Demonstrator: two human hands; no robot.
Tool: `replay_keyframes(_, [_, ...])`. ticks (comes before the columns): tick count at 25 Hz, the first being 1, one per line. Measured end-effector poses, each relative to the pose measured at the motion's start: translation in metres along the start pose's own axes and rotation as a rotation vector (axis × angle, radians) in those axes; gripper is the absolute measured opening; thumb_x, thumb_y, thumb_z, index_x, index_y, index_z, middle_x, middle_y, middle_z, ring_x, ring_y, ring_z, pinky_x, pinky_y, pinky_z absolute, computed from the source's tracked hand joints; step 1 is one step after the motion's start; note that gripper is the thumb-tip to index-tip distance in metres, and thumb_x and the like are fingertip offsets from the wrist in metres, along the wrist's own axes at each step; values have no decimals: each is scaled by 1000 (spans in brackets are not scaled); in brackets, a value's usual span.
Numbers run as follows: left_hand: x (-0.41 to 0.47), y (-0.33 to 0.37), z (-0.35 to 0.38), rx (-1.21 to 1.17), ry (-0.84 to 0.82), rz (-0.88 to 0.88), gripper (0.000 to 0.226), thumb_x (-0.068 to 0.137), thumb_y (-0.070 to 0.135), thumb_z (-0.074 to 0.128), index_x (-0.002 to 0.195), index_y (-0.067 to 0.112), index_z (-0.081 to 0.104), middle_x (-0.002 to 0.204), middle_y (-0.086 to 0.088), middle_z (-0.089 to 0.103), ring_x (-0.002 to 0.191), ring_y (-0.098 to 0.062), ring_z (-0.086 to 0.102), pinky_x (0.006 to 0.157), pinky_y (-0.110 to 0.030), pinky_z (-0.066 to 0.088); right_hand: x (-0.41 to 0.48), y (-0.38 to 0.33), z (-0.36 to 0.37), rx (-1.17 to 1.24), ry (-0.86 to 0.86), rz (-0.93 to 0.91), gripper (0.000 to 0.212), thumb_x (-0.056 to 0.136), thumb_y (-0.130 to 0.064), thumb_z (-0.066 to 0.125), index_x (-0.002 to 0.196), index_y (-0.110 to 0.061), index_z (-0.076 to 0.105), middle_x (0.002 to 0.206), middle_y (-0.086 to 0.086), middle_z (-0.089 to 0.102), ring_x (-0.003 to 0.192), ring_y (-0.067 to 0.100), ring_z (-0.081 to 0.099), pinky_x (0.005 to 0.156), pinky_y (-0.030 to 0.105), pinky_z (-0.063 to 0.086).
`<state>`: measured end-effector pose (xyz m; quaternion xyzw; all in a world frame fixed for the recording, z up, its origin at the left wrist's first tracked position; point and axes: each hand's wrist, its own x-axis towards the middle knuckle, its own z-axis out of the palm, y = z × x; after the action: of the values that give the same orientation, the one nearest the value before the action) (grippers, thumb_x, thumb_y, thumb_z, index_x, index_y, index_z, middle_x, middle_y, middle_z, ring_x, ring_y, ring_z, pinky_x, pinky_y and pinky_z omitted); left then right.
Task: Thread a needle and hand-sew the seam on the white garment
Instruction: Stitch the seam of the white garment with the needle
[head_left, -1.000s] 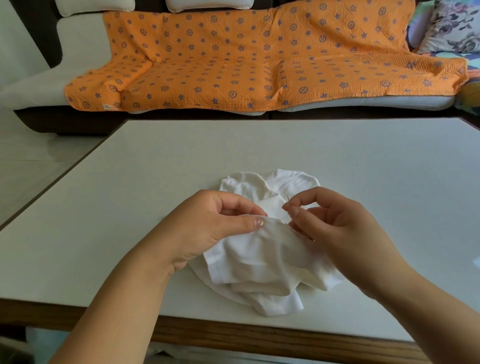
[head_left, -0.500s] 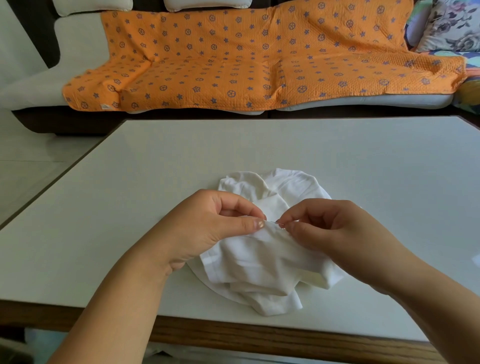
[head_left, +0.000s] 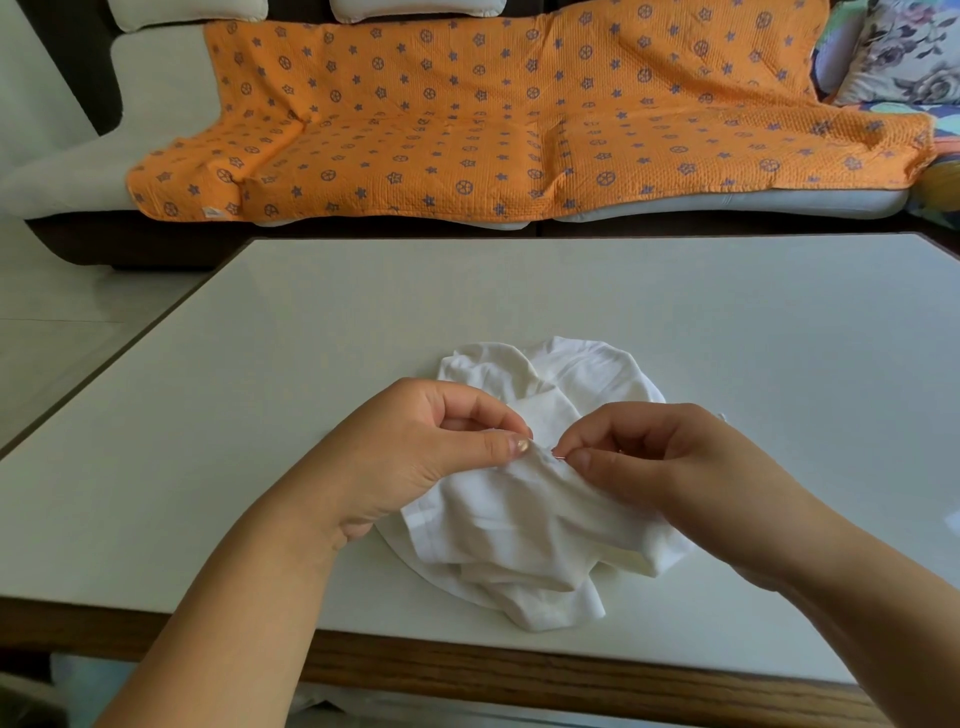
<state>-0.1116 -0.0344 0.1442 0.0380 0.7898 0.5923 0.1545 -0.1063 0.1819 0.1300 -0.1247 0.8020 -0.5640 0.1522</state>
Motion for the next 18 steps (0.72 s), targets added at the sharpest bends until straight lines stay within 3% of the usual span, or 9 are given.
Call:
replay_keyframes(4, [1, -1, 4, -22, -35, -16, 6, 73, 20, 77, 79, 23, 79, 86, 0, 78, 89, -6, 72, 90, -20, 47, 1, 0, 5, 69, -42, 10, 6, 85, -29, 70, 87, -27, 76, 93, 21, 67, 77, 17, 58, 77, 35, 45])
replay_keyframes(7, [3, -3, 6, -16, -26, -23, 9, 78, 14, 76, 78, 22, 79, 87, 0, 78, 88, -7, 72, 88, -19, 47, 2, 2, 8, 104, -20, 12, 16, 75, -37, 69, 85, -27, 77, 90, 15, 72, 76, 14, 60, 77, 32, 47])
replay_keyframes(9, [3, -3, 5, -17, -15, -31, 8, 79, 14, 76, 79, 21, 78, 87, 1, 78, 89, -5, 72, 89, -17, 46, 3, 3, 9, 101, -3, 14, 6, 81, -29, 70, 83, -28, 76, 82, 10, 72, 72, 11, 59, 75, 31, 45])
replay_keyframes(12, [3, -3, 5, -19, -1, -41, 7, 78, 15, 77, 79, 21, 78, 87, 2, 78, 90, -4, 72, 91, -17, 46, 4, 6, 10, 80, -48, 25, 13, 91, -15, 64, 89, -26, 71, 77, 16, 67, 70, 19, 57, 74, 36, 47])
replay_keyframes(14, [4, -3, 7, -27, -13, -48, 9, 77, 14, 77, 76, 23, 78, 87, 2, 78, 89, -4, 72, 89, -16, 47, 3, 5, 11, 82, -55, 29, 15, 92, -9, 60, 94, -23, 66, 71, 10, 66, 66, 15, 59, 74, 33, 50])
replay_keyframes(18, [6, -5, 13, -6, -30, -53, 7, 77, 16, 78, 78, 23, 79, 85, 3, 77, 87, -3, 71, 82, -14, 48, 2, 3, 13, 71, -14, 2, 17, 94, -5, 55, 99, -21, 59, 76, 7, 72, 68, 14, 66, 75, 27, 54])
